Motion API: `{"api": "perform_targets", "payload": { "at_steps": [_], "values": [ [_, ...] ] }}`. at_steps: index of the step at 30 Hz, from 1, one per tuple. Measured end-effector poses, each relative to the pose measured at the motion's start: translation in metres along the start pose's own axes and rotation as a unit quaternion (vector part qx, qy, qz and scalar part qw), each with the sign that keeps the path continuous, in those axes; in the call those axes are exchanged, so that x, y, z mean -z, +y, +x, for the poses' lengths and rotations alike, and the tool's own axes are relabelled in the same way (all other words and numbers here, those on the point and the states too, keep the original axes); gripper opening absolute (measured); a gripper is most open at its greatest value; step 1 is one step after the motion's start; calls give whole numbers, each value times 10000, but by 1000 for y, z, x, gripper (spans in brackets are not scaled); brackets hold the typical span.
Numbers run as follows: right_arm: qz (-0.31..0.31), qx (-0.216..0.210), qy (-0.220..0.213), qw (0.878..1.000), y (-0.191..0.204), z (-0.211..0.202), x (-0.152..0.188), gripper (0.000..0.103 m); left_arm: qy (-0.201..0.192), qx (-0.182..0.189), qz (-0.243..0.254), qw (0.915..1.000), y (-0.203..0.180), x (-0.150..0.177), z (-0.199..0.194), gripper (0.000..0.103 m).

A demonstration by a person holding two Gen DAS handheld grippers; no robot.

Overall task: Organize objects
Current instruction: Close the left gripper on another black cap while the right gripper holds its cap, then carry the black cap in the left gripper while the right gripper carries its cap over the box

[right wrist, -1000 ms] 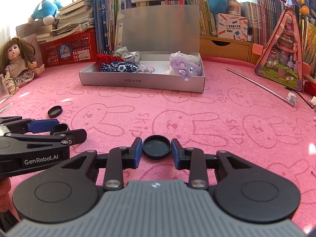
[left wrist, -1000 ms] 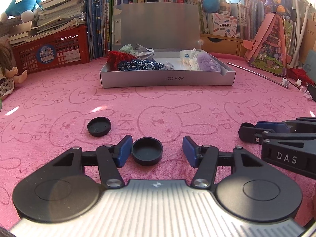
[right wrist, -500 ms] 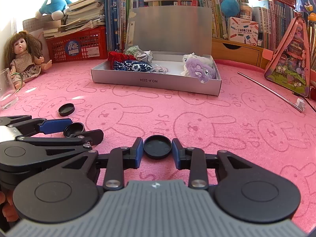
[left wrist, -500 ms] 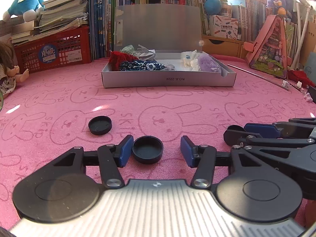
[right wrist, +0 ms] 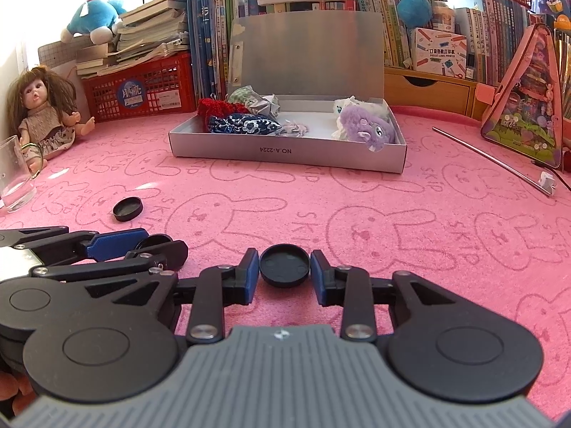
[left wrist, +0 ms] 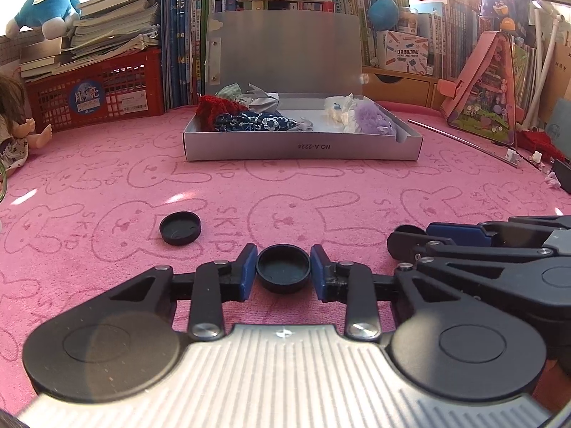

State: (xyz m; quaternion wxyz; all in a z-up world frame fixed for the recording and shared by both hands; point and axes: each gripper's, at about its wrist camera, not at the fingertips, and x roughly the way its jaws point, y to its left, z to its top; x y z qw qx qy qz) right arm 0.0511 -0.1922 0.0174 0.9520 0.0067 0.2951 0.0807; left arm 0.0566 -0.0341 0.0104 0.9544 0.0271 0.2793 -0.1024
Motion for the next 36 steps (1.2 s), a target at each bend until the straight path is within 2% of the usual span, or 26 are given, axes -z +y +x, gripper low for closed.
{"api": "perform_targets", "payload": {
  "at_steps": [15,28,36],
  "values": [
    [353,162,-27,9992,-18,1,-27,36,-18,215,-19,9998,-8,-38,7,37],
    [293,195,-246,9991,-26,-1,-54,36,-128,332,-49,9994,-9,-66,14,37],
    [407,318,-335,9981,-41,4,-73,36,-251,138,-26,9996,4,-92,27,37]
  ]
}}
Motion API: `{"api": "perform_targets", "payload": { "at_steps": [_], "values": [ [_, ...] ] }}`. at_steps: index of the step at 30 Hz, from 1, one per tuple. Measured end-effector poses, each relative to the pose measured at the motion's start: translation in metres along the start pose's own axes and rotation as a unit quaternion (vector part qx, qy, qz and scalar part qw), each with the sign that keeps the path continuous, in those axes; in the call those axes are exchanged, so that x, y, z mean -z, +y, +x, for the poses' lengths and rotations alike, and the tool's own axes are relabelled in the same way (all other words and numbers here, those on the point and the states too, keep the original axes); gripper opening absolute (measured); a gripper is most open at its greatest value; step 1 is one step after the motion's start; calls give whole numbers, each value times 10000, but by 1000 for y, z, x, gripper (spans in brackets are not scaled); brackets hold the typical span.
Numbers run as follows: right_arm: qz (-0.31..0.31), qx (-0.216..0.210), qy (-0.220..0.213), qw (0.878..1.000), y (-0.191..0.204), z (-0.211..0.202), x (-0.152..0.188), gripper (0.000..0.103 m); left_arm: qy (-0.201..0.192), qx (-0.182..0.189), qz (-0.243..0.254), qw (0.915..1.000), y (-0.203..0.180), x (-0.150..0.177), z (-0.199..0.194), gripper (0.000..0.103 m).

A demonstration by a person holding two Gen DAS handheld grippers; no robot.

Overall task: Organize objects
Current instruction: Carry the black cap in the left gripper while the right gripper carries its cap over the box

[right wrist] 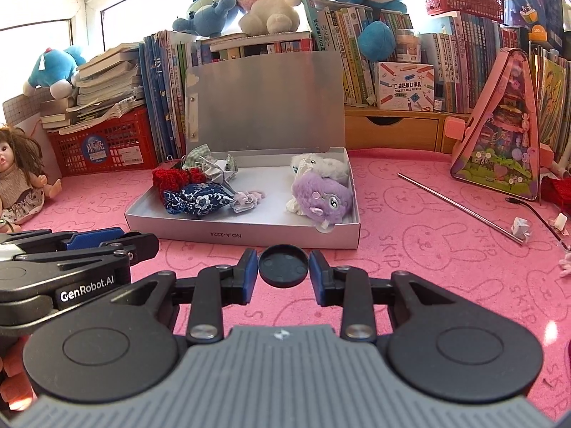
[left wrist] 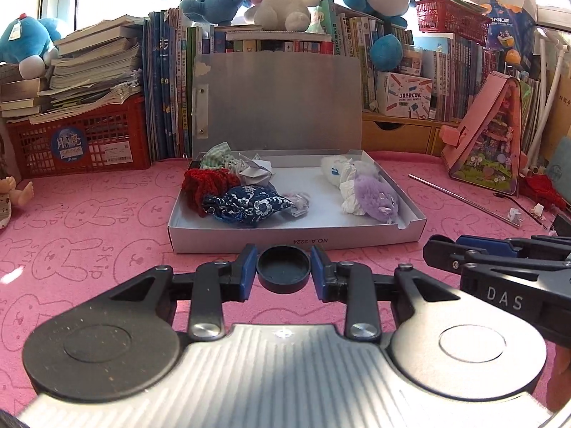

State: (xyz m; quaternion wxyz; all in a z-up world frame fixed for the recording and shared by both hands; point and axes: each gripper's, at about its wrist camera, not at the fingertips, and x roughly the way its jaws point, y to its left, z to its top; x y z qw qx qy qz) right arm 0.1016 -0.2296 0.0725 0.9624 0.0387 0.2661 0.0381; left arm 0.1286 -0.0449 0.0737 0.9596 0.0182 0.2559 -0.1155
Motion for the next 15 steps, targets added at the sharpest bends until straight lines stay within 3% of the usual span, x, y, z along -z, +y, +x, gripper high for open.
{"api": "perform_targets", "payload": {
  "at_steps": [11,15],
  "values": [
    [-91,-41,-119,9999,-16,22,-41,36,-118,138,90,9998,19,-44,27,37],
    [75,-271,-25,9996,-29,34,-68,36,-167,174,-89,9997,32,-71,39,37]
  ]
}}
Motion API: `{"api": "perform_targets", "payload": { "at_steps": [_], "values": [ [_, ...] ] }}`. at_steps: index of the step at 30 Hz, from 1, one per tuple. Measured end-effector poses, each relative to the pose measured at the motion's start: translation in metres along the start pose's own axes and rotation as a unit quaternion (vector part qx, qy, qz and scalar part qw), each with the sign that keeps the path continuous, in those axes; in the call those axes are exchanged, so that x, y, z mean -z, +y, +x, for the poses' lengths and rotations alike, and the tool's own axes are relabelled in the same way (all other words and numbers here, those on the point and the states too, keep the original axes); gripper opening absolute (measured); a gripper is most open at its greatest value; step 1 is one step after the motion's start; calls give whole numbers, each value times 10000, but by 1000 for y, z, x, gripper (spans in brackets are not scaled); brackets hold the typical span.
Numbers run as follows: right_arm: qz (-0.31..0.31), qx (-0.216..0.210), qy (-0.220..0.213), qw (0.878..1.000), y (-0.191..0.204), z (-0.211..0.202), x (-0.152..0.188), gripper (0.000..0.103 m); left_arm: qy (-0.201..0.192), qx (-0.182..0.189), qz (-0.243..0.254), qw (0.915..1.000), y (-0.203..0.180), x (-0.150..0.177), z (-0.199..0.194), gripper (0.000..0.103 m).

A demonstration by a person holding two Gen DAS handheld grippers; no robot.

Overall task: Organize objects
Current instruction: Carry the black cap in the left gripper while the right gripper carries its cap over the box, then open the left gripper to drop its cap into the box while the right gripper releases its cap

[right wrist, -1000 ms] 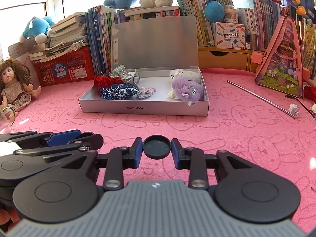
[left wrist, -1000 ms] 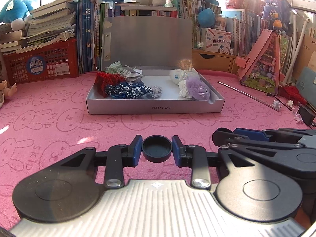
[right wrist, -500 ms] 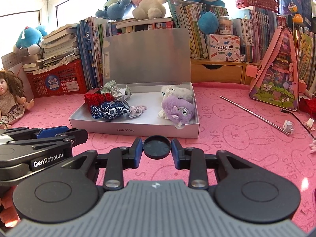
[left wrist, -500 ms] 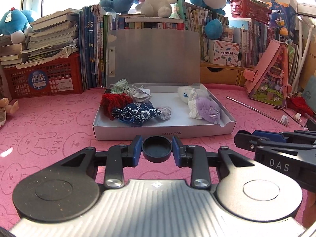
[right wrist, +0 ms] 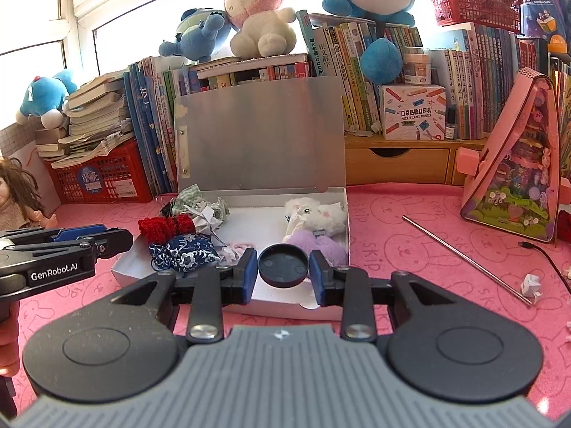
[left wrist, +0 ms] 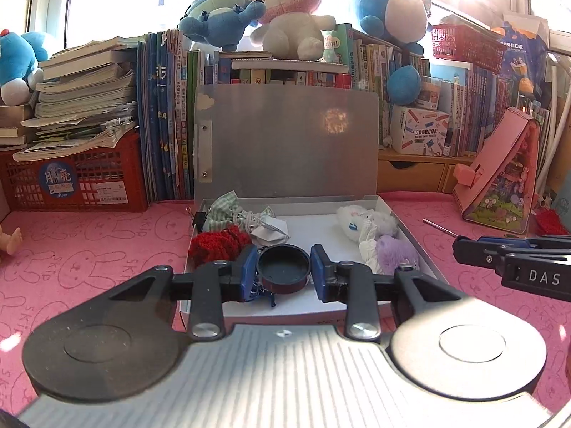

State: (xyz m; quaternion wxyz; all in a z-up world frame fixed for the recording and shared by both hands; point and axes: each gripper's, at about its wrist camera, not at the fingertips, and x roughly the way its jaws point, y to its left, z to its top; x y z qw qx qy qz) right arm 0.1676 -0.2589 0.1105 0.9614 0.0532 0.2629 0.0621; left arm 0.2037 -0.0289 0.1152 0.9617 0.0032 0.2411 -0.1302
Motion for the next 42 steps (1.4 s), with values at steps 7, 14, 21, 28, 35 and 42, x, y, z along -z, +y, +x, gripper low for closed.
{"api": "perform_targets", "payload": {
  "at_steps": [7,14,21,28,35,42],
  "values": [
    [235,-208,157,9994,-12,26,-39,37,194,144,-212,9995,7,-41,40,37],
    [555,-263,364,9974,-17,62,-56,37,212,14,-353,9991,12,-48,86,37],
    [1052,-453,831,9899,-24,106,-38,37,526,-67,-332,9980,18,-22,119,37],
    [1087,-453,1016,9878,-21,129,-24,37,664,-129,-267,9974,23,-4,138,37],
    [902,-540,965,9898,-11,139,-26,38,674,-180,-291,9971,28,3,153,37],
    [904,-568,1075,9885,-7,153,-19,38,626,-198,-299,9974,31,8,159,42]
  ]
}}
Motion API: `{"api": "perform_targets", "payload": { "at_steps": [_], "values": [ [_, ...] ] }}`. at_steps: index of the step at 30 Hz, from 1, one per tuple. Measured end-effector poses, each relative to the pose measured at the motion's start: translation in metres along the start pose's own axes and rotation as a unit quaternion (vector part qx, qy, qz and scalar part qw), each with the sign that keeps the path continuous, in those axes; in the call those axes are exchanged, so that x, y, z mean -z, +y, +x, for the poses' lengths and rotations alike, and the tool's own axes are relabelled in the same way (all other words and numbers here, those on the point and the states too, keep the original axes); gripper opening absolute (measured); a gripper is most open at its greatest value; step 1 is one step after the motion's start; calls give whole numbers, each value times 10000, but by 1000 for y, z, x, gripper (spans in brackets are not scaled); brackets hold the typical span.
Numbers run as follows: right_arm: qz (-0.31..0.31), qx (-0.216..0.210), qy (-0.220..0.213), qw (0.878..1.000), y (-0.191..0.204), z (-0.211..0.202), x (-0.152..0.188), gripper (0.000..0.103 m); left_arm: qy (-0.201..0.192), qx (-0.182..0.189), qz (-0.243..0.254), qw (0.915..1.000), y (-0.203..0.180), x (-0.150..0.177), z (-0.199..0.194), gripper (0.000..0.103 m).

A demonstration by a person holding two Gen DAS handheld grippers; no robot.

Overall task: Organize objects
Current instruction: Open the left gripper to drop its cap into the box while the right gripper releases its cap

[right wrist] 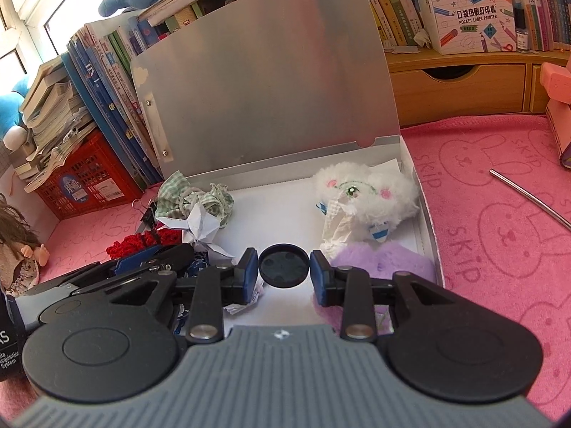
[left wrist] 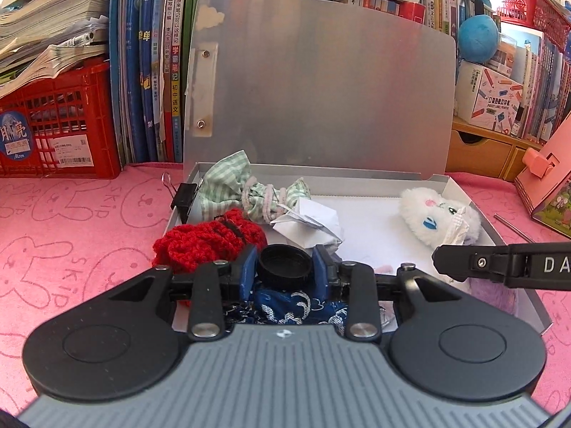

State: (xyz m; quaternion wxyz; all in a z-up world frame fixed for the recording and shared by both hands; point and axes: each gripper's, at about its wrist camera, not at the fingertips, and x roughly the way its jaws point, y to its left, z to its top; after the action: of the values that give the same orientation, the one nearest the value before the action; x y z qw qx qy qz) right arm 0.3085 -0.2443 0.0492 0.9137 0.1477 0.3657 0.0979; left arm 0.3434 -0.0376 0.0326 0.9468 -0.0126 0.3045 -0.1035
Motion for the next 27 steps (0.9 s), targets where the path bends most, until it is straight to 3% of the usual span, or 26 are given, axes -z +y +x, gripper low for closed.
{"api": "perform_targets", "payload": {
  "at_steps": [2,6,9,15,27],
  "values": [
    [16,-33,-19,10000,0,1,1,38,-12,61,-35,10000,1,0,0,51],
    [57,-64,-53,9999,-1,0,2,58,-78,122,-39,9999,-2,-1,-4,67],
    [156,-171,-86,9997,-4,-6,3,60,-48,213,-2,9998,-3,-1,-9,77],
    [42,-145,-206,9997,-3,-25,8,62,-30,257,-166,9995,-1,0,-25,83],
    [-517,66,-514,9973,10,-70,41,76,-112,305,123,9994,-11,22,-79,92]
  ]
}}
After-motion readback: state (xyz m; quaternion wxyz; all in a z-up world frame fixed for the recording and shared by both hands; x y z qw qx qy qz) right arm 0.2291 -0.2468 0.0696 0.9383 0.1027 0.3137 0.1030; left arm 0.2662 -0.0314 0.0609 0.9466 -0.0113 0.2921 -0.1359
